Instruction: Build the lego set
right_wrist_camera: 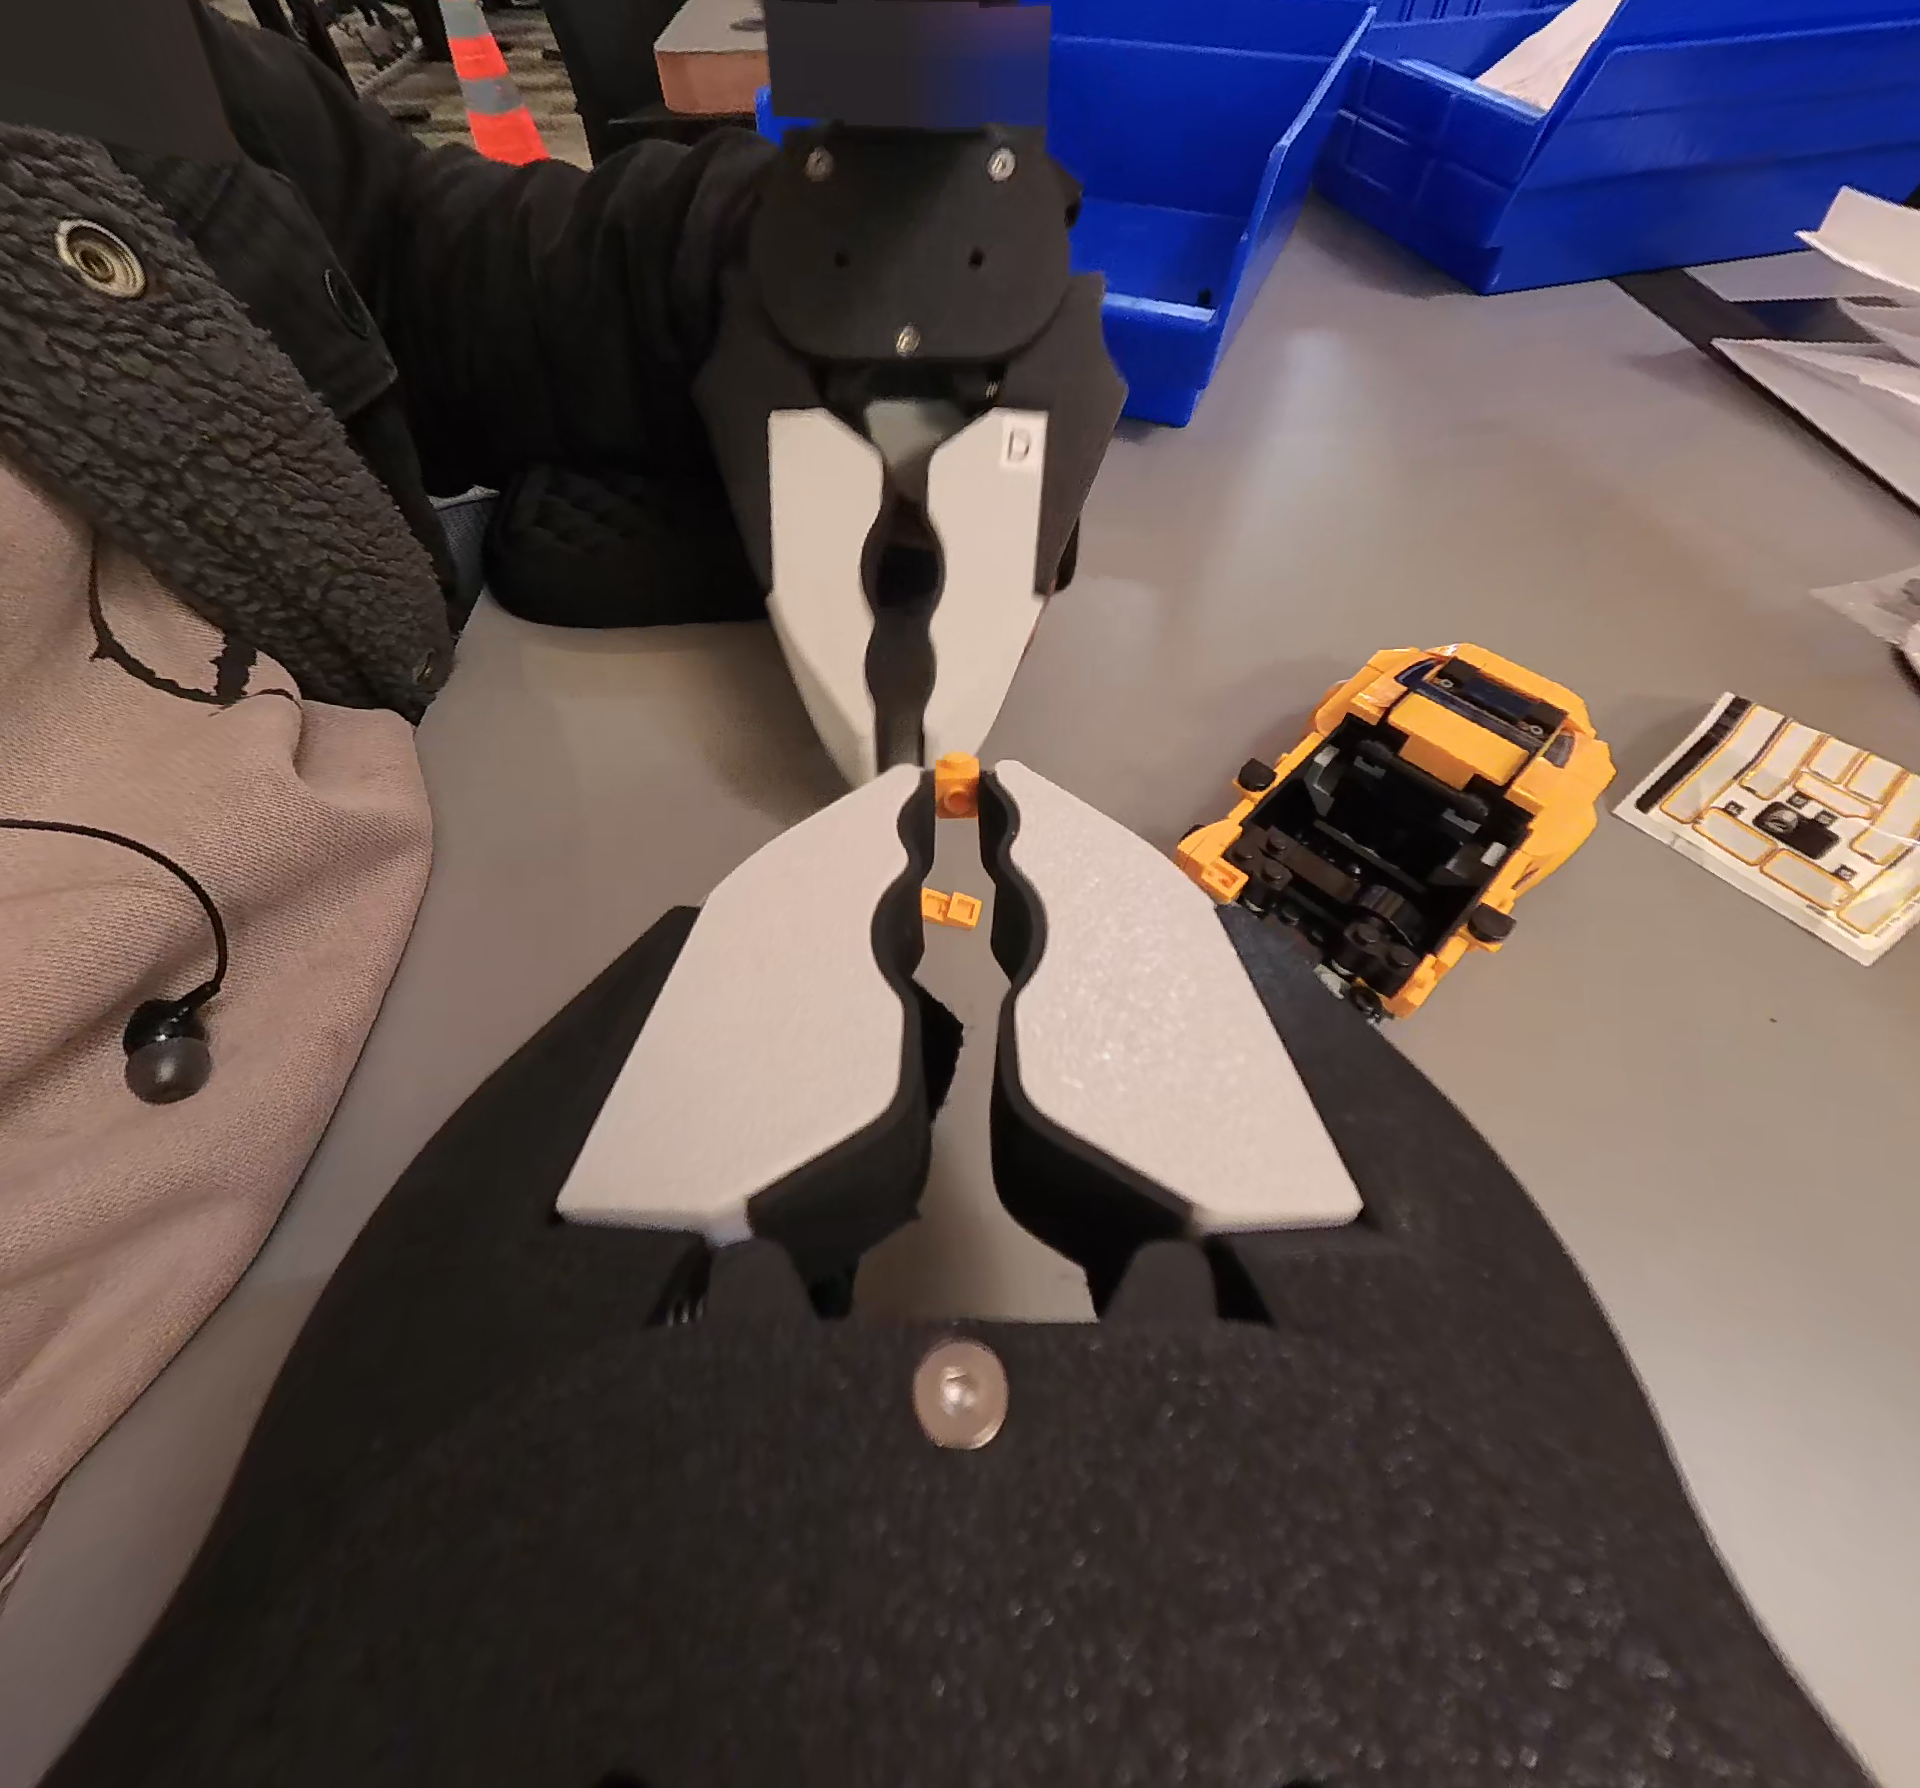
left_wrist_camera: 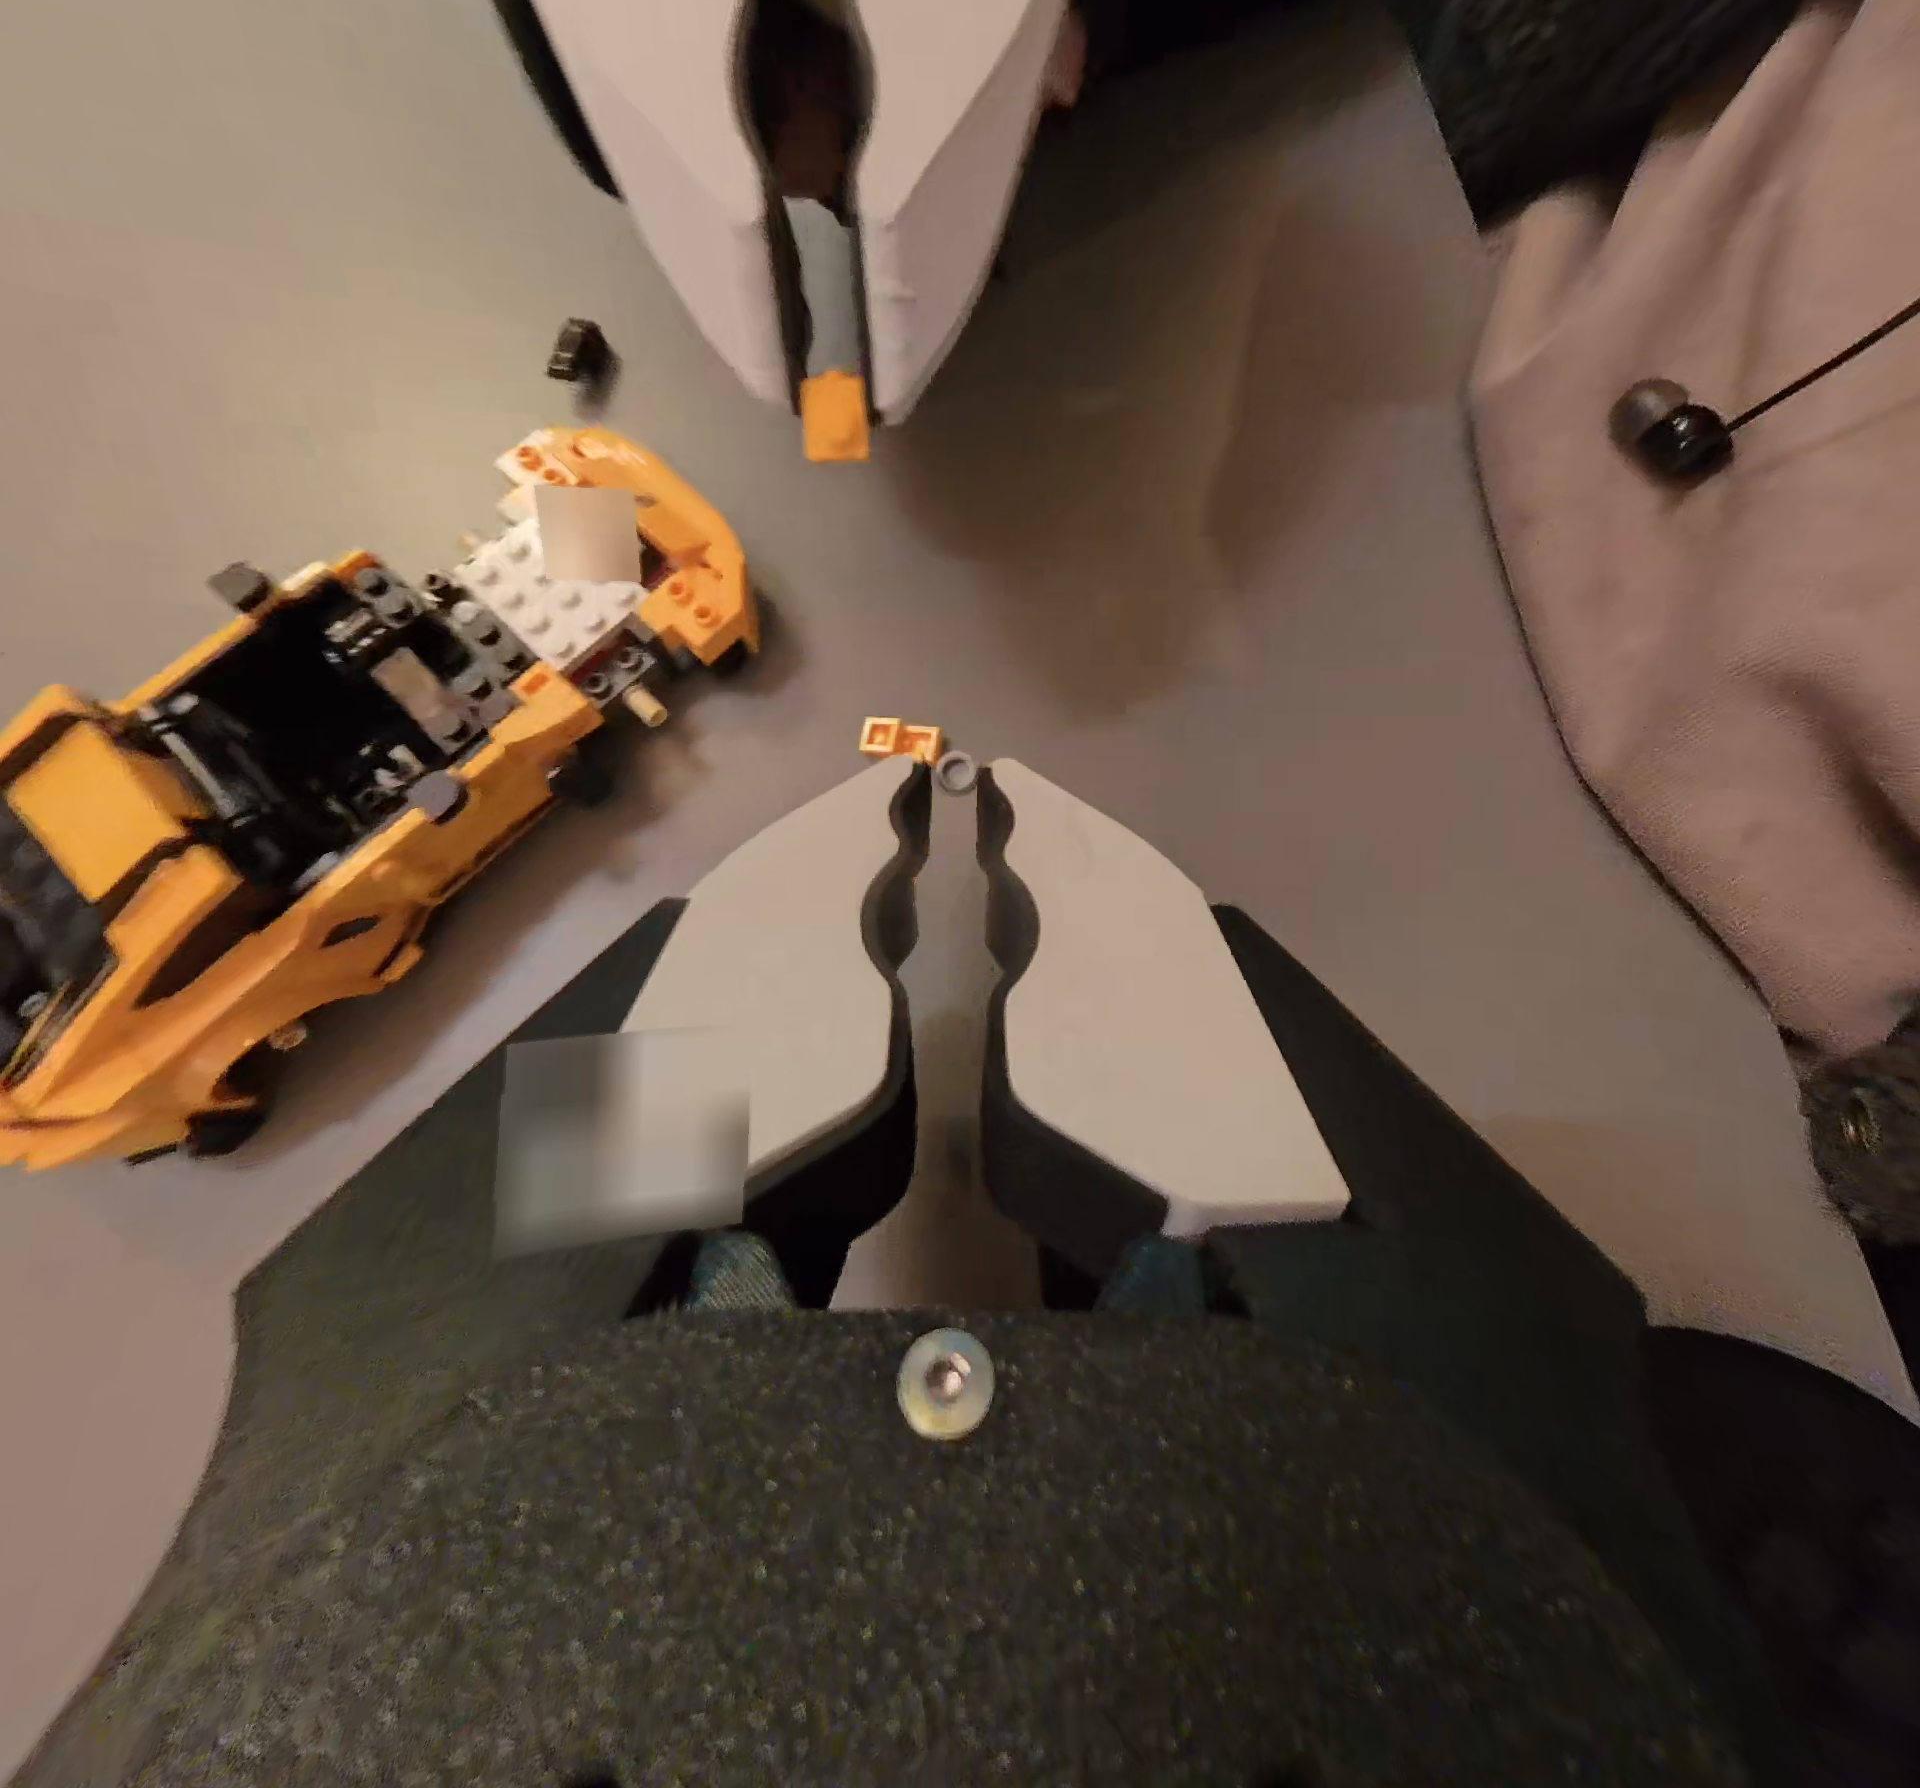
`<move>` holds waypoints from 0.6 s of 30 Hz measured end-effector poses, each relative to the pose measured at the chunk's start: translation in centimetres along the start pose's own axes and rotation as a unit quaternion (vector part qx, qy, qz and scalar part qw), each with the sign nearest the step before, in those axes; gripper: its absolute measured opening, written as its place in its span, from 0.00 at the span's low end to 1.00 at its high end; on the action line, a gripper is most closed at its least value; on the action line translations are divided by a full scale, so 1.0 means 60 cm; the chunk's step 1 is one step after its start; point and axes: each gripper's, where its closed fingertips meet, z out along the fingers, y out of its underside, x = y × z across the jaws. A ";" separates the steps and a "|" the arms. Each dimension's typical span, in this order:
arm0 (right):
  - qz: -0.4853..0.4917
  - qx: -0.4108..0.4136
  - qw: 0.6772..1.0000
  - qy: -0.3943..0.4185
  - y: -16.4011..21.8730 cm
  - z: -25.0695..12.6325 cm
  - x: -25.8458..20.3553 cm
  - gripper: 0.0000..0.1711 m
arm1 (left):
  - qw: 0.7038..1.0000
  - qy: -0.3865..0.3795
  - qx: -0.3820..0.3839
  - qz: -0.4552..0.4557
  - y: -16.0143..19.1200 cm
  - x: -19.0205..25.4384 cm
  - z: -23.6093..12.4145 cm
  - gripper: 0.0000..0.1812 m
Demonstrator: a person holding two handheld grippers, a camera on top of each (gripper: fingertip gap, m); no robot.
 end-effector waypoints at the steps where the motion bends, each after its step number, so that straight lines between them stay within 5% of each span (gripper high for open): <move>1: 0.000 0.000 1.000 0.000 0.000 0.000 0.000 0.04 | 1.000 0.003 -0.009 0.003 0.004 0.003 0.006 0.05; 18: 0.003 0.005 1.000 0.021 -0.004 -0.014 0.018 0.04 | 0.998 0.032 -0.008 0.056 -0.029 0.059 0.043 0.05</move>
